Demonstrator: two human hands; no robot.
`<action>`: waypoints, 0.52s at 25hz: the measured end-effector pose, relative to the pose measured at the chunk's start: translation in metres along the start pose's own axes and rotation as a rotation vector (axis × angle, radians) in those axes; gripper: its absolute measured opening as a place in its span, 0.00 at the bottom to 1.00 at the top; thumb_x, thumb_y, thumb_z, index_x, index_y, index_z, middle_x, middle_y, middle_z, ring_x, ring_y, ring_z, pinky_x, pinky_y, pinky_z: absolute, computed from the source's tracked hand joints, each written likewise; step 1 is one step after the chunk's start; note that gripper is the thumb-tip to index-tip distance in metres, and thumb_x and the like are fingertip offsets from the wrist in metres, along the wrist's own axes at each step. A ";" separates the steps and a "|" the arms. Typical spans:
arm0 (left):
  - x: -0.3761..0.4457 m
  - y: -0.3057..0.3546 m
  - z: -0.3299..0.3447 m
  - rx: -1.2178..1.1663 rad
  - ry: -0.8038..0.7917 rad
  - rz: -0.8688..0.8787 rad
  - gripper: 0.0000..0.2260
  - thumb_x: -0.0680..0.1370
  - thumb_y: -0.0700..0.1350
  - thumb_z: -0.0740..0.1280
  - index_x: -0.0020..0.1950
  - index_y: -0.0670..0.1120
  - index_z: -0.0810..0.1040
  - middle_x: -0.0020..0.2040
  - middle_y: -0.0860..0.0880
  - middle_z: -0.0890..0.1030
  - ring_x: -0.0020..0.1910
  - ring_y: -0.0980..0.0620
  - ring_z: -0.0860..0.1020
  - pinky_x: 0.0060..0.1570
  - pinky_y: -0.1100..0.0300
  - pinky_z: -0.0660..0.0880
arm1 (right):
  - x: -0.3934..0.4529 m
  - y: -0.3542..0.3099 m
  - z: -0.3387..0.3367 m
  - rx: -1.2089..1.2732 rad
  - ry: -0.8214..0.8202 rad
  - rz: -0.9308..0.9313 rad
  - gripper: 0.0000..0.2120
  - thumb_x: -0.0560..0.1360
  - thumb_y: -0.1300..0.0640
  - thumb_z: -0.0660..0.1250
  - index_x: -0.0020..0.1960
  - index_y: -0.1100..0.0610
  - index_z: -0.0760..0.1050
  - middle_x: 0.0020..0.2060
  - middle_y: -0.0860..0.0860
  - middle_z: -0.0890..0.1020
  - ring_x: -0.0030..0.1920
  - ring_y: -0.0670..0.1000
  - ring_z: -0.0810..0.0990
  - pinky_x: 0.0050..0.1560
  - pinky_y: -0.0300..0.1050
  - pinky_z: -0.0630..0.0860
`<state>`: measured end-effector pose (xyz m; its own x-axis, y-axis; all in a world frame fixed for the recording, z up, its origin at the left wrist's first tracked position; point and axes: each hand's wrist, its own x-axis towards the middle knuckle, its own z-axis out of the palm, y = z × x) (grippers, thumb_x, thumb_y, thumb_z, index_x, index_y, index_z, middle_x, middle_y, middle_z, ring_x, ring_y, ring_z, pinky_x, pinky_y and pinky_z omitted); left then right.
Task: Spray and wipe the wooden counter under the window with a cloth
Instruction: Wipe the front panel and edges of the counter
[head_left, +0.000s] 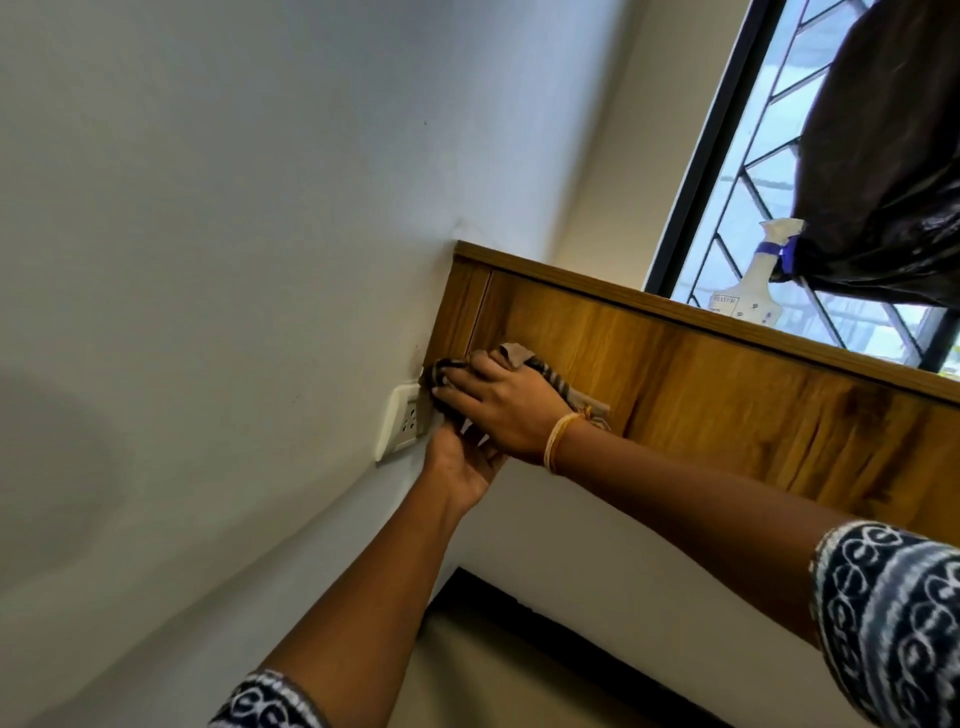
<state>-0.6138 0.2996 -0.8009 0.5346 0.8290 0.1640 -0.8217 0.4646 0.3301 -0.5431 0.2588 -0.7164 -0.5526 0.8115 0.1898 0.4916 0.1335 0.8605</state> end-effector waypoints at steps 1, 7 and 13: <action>-0.003 -0.002 -0.001 -0.007 -0.003 0.002 0.14 0.81 0.52 0.58 0.62 0.49 0.76 0.53 0.42 0.84 0.52 0.44 0.83 0.48 0.49 0.81 | -0.003 -0.003 -0.002 0.008 -0.006 -0.023 0.23 0.83 0.52 0.52 0.77 0.53 0.60 0.74 0.56 0.68 0.70 0.60 0.66 0.62 0.54 0.69; 0.006 -0.002 -0.007 0.006 0.061 -0.028 0.19 0.83 0.57 0.50 0.66 0.49 0.69 0.59 0.41 0.76 0.58 0.37 0.77 0.58 0.45 0.72 | 0.033 0.070 -0.044 -0.053 0.277 0.291 0.26 0.77 0.57 0.56 0.75 0.56 0.66 0.71 0.59 0.72 0.67 0.66 0.71 0.63 0.59 0.70; 0.000 -0.004 -0.007 -0.126 -0.039 -0.073 0.15 0.83 0.50 0.55 0.65 0.47 0.74 0.57 0.41 0.81 0.55 0.43 0.81 0.49 0.51 0.81 | -0.018 -0.014 0.009 -0.056 0.040 0.045 0.26 0.81 0.53 0.49 0.78 0.54 0.58 0.74 0.58 0.66 0.71 0.63 0.66 0.61 0.57 0.72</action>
<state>-0.6116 0.2997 -0.8090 0.5991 0.7800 0.1811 -0.7974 0.5606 0.2231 -0.5340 0.2472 -0.7357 -0.5574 0.7927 0.2468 0.4790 0.0642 0.8755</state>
